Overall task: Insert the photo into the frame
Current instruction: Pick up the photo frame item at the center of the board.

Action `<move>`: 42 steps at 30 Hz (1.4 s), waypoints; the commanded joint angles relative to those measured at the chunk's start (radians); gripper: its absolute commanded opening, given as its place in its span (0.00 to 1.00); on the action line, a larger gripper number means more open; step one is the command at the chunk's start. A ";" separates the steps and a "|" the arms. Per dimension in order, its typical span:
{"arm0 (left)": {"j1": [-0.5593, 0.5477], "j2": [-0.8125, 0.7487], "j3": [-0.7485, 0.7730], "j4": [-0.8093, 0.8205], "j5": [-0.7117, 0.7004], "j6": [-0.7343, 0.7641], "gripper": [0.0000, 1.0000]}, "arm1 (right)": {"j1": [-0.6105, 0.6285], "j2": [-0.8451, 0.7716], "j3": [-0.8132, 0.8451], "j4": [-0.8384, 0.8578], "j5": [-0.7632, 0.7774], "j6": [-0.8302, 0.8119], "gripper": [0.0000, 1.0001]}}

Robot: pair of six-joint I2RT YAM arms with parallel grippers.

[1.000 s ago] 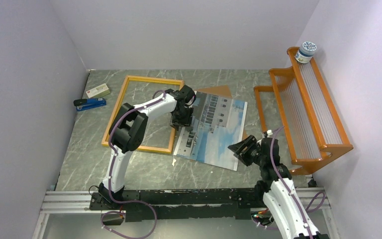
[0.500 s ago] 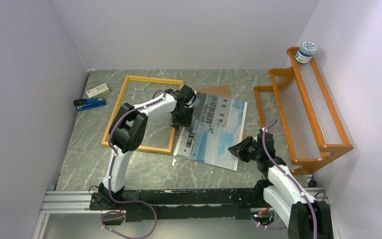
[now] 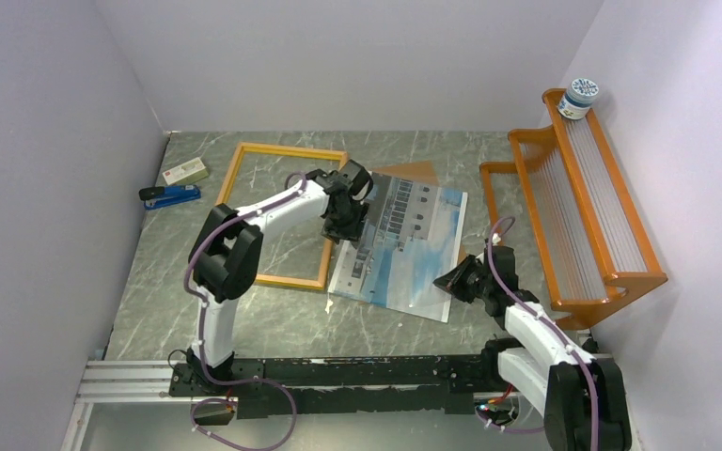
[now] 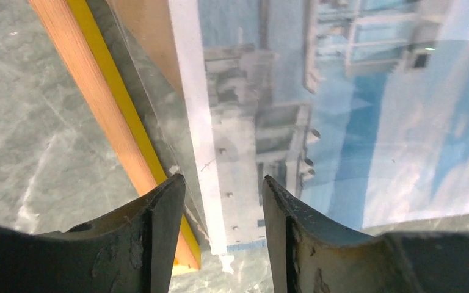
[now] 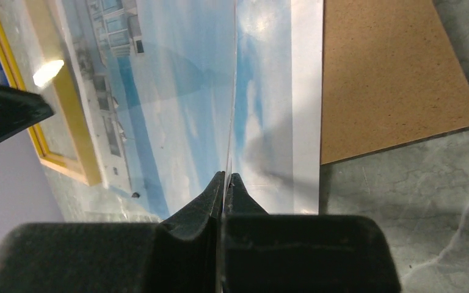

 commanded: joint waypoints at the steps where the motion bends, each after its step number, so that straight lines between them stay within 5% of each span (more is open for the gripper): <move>1: -0.067 -0.117 -0.022 0.045 -0.061 0.050 0.53 | 0.003 0.023 0.032 -0.008 0.047 -0.064 0.00; 8: -0.093 -0.133 -0.081 0.005 -0.141 0.030 0.63 | 0.003 0.040 0.039 -0.034 0.070 -0.072 0.00; 15: -0.083 -0.145 -0.073 -0.086 -0.397 -0.057 0.89 | 0.003 0.070 0.049 -0.055 0.095 -0.086 0.10; 17: -0.077 -0.163 -0.085 -0.050 -0.322 -0.031 0.86 | 0.003 0.075 0.048 -0.056 0.098 -0.088 0.11; 23: -0.093 -0.219 -0.179 0.240 0.300 0.119 0.57 | 0.003 0.068 0.036 -0.056 0.106 -0.079 0.07; 26: -0.121 -0.157 -0.176 0.276 0.456 0.134 0.46 | 0.003 0.071 0.032 -0.051 0.106 -0.073 0.06; 42: -0.155 -0.048 -0.277 0.268 0.432 0.193 0.41 | 0.003 0.104 0.032 -0.040 0.117 -0.059 0.05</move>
